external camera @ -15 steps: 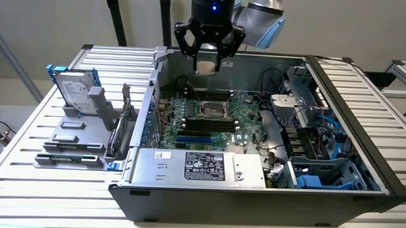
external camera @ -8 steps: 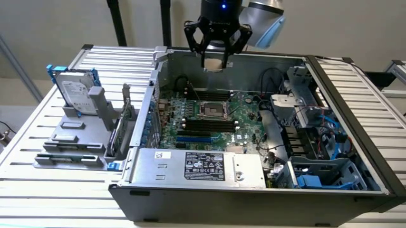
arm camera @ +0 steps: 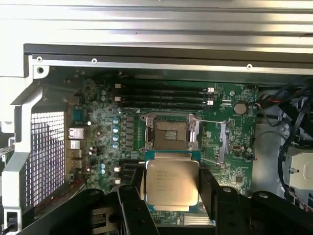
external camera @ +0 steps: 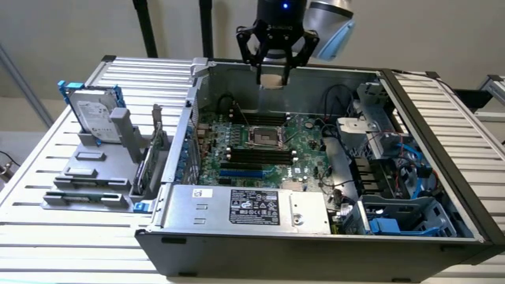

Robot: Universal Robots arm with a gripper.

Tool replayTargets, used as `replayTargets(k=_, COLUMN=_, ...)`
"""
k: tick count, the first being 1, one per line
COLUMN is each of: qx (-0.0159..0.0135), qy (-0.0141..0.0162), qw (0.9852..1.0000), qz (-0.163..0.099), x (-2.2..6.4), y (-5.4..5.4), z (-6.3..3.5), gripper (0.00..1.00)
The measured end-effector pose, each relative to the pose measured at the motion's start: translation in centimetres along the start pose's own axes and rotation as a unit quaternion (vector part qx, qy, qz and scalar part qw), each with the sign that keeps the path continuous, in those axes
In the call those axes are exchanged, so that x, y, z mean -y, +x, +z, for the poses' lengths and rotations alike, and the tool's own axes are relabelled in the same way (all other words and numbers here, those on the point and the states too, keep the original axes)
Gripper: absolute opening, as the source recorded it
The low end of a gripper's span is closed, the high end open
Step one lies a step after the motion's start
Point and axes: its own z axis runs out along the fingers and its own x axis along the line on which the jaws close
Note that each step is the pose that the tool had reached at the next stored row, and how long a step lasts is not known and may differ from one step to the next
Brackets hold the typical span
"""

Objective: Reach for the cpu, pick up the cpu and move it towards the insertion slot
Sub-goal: 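Pick up the cpu and move it towards the insertion slot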

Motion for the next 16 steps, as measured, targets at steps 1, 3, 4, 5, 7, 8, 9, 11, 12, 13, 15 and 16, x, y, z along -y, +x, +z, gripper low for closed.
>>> replayTargets(k=1, qx=0.0003, qy=0.0021, qw=1.0000, qz=0.001, x=-0.12, y=-0.09, z=0.05, gripper=0.55)
replayTargets(k=3, qx=0.0007, qy=0.0039, qw=1.0000, qz=0.002, x=-0.36, y=-0.23, z=0.16, gripper=0.55)
replayTargets(k=4, qx=0.0009, qy=0.0041, qw=1.0000, qz=0.003, x=-0.46, y=-0.26, z=0.22, gripper=0.55)
replayTargets(k=5, qx=0.0012, qy=0.0041, qw=1.0000, qz=0.004, x=-0.54, y=-0.27, z=0.28, gripper=0.55)
replayTargets(k=7, qx=0.0019, qy=0.0041, qw=1.0000, qz=0.007, x=-0.67, y=-0.28, z=0.39, gripper=0.55)
replayTargets(k=8, qx=0.0020, qy=0.0041, qw=1.0000, qz=0.009, x=-0.71, y=-0.30, z=0.42, gripper=0.55)
replayTargets(k=9, qx=0.0020, qy=0.0041, qw=0.9999, qz=0.009, x=-0.75, y=-0.34, z=0.44, gripper=0.55)
replayTargets(k=11, qx=0.0020, qy=0.0042, qw=0.9999, qz=0.010, x=-0.79, y=-0.40, z=0.46, gripper=0.55)
replayTargets(k=12, qx=0.0020, qy=0.0042, qw=0.9999, qz=0.010, x=-0.79, y=-0.41, z=0.46, gripper=0.55)
replayTargets(k=13, qx=0.0020, qy=0.0042, qw=0.9999, qz=0.010, x=-0.79, y=-0.41, z=0.46, gripper=0.55)
replayTargets(k=15, qx=0.0021, qy=0.0041, qw=0.9999, qz=0.010, x=-0.79, y=-0.42, z=0.47, gripper=0.55)
replayTargets(k=16, qx=0.0021, qy=0.0041, qw=0.9999, qz=0.010, x=-0.79, y=-0.42, z=0.47, gripper=0.55)
